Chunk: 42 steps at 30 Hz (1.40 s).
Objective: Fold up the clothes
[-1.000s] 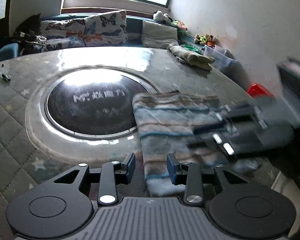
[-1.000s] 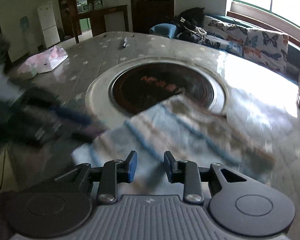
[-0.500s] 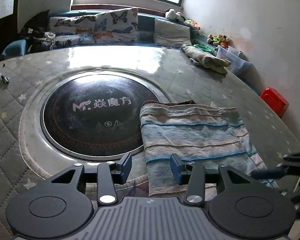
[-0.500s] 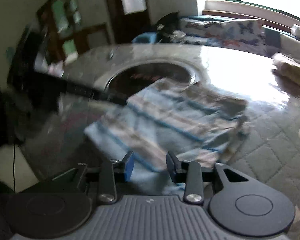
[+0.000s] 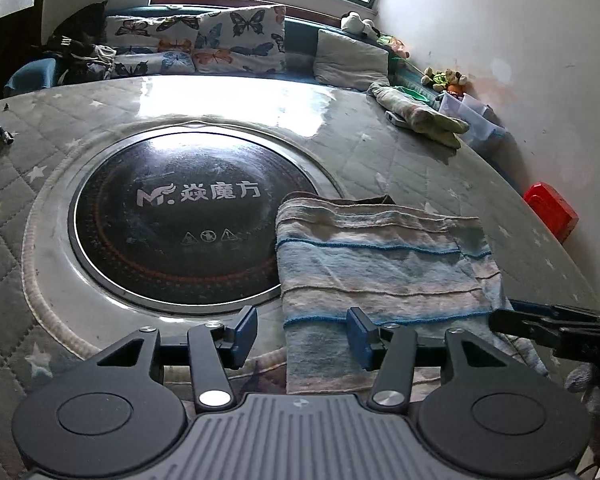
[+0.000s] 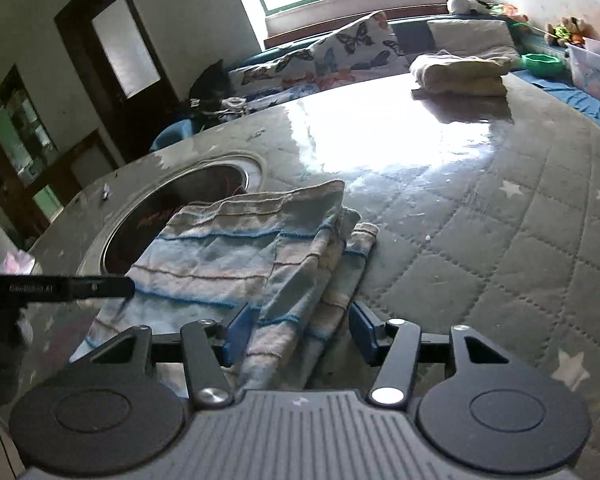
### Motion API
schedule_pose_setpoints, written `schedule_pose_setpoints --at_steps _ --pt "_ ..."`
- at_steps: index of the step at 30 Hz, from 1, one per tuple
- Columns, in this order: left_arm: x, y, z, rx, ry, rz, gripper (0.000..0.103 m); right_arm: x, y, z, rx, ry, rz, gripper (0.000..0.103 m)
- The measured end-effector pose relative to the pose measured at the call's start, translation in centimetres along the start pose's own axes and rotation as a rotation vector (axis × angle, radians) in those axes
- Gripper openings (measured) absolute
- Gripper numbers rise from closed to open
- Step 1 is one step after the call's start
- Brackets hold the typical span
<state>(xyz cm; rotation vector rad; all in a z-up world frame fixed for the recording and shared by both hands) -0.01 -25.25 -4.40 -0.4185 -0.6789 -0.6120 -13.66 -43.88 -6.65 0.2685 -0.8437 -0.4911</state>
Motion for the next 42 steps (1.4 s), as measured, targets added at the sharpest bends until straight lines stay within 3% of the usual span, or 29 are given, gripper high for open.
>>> schedule_pose_setpoints --at_steps 5,7,10,19,24,30,34,42 --pt "-0.2 -0.2 -0.2 -0.008 0.008 0.006 0.051 -0.1 0.8 -0.5 -0.021 -0.002 0.026 0.054" --pt "-0.3 -0.3 -0.3 -0.013 0.012 0.007 0.051 -0.2 1.1 -0.6 -0.017 0.002 0.032 0.041" --pt "-0.4 -0.5 -0.5 -0.019 0.017 0.007 0.047 -0.4 1.2 -0.5 0.003 0.010 0.022 0.036" --pt "-0.4 -1.0 -0.6 -0.008 0.031 0.005 0.045 -0.3 1.0 -0.6 0.009 -0.003 -0.014 0.043" --pt "-0.6 -1.3 -0.5 -0.007 0.032 -0.012 0.045 -0.2 1.2 -0.4 0.025 -0.012 -0.023 0.039" --pt "-0.6 -1.6 -0.2 -0.008 0.028 -0.010 0.026 -0.1 1.2 0.2 0.057 -0.024 -0.054 0.018" --pt "-0.6 -2.0 0.5 -0.016 0.021 -0.001 0.016 0.1 1.2 0.5 0.079 -0.032 -0.074 0.015" --pt "0.9 -3.5 2.4 -0.050 -0.038 -0.018 0.013 1.7 1.1 2.3 0.096 -0.089 -0.056 0.013"
Point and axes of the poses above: each gripper's, at about its wrist camera, not at the fingertips, and z roughly against the way its jaws point, y to its left, x to its top, the point moved 9 cm from there along -z, roughly the way its jaws point, and after that the axes turned 8 degrees about -z, right-handed, at the moved point
